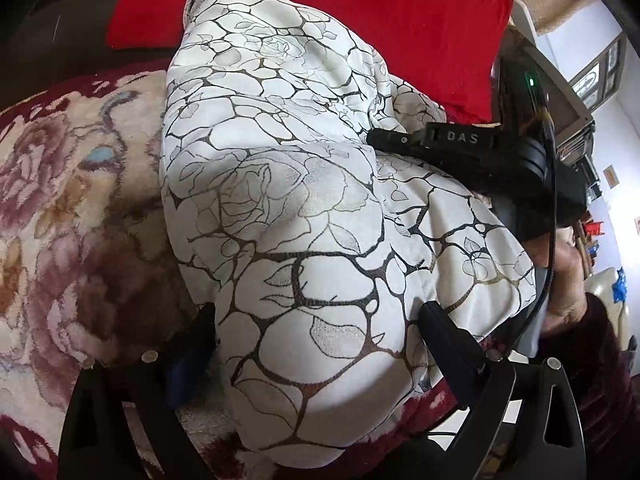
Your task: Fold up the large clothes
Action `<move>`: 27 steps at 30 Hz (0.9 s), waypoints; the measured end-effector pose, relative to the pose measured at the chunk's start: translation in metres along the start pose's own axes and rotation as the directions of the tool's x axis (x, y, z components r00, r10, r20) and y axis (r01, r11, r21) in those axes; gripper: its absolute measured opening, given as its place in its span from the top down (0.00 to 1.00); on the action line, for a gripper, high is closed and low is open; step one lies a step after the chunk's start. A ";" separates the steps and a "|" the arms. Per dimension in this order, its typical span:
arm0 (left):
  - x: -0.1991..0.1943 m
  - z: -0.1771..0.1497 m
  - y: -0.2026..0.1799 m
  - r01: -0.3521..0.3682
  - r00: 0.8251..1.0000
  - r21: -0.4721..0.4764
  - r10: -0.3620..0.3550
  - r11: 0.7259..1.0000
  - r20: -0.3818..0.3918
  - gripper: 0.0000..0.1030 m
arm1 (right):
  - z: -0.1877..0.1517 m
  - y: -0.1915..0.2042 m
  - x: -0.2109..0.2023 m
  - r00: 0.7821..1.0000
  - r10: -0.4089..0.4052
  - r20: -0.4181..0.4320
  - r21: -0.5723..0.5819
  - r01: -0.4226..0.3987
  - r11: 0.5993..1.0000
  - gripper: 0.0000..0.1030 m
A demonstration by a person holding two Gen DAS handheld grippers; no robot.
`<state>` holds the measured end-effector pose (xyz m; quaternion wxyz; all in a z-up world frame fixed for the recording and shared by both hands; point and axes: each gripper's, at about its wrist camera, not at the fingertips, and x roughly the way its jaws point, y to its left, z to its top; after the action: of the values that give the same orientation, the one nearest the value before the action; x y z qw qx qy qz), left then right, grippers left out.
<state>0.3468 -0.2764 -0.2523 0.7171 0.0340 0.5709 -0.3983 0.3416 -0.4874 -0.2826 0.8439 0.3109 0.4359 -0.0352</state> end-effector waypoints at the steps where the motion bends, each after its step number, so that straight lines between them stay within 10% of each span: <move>1: -0.006 -0.001 0.000 0.011 1.000 0.000 -0.011 1.000 0.000 0.05 | 0.000 -0.002 0.000 1.000 0.013 -0.001 0.007 -0.013 1.000 0.92; 9: -0.065 -0.008 0.046 -0.067 0.985 -0.048 0.074 0.997 0.155 0.05 | -0.004 0.007 -0.031 0.999 0.033 -0.019 0.025 -0.033 0.999 0.79; 12: -0.049 -0.007 0.054 -0.164 0.980 -0.051 0.168 0.985 0.107 0.05 | -0.012 0.010 -0.063 0.999 0.034 0.009 0.017 -0.034 0.999 0.79; 19: -0.026 -0.008 0.044 -0.131 0.987 -0.053 0.136 0.990 0.086 0.04 | -0.052 0.052 -0.137 0.986 0.123 0.110 -0.158 -0.105 0.982 0.79; 23: -0.010 -0.008 0.036 -0.147 0.988 -0.055 0.149 0.988 0.049 0.03 | -0.081 0.063 -0.120 0.993 0.119 0.028 -0.168 -0.113 0.979 0.79; 27: 0.006 -0.017 0.040 -0.135 0.989 -0.062 0.137 0.989 0.045 0.00 | -0.103 0.006 -0.064 0.994 0.071 -0.077 0.018 -0.069 0.997 0.99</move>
<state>0.3581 -0.2440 -0.2790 0.7572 0.0418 0.5609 -0.3322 0.2305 -0.4383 -0.2752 0.8244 0.3337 0.4571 0.0032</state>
